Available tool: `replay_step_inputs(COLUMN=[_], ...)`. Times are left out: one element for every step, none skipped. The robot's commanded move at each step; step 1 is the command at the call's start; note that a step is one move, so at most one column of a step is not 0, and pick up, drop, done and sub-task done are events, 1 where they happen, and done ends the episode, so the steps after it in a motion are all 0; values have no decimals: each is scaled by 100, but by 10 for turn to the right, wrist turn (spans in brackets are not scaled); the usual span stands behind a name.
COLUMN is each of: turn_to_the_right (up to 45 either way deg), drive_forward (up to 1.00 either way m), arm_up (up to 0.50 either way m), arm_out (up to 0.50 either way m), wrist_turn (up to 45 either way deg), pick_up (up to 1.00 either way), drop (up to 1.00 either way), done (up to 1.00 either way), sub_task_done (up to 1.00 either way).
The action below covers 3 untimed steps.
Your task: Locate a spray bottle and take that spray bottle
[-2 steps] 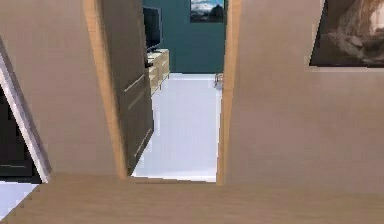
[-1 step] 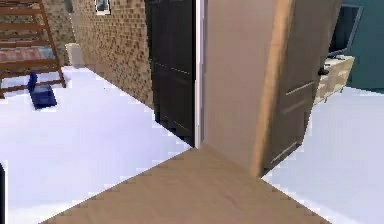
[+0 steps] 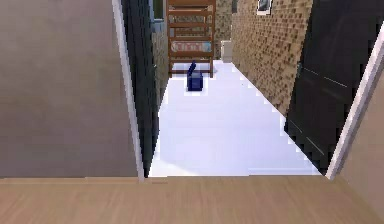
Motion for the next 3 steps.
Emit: replay_step_inputs(turn_to_the_right=[0, -390, 0], drive_forward=[45, 0, 50], arm_up=[0, 0, 0], arm_out=[0, 0, 0], wrist_turn=[0, 0, 0], pick_up=[0, 0, 0], drop=[0, 0, 0], done=[0, 0, 0], sub_task_done=[0, 0, 0])
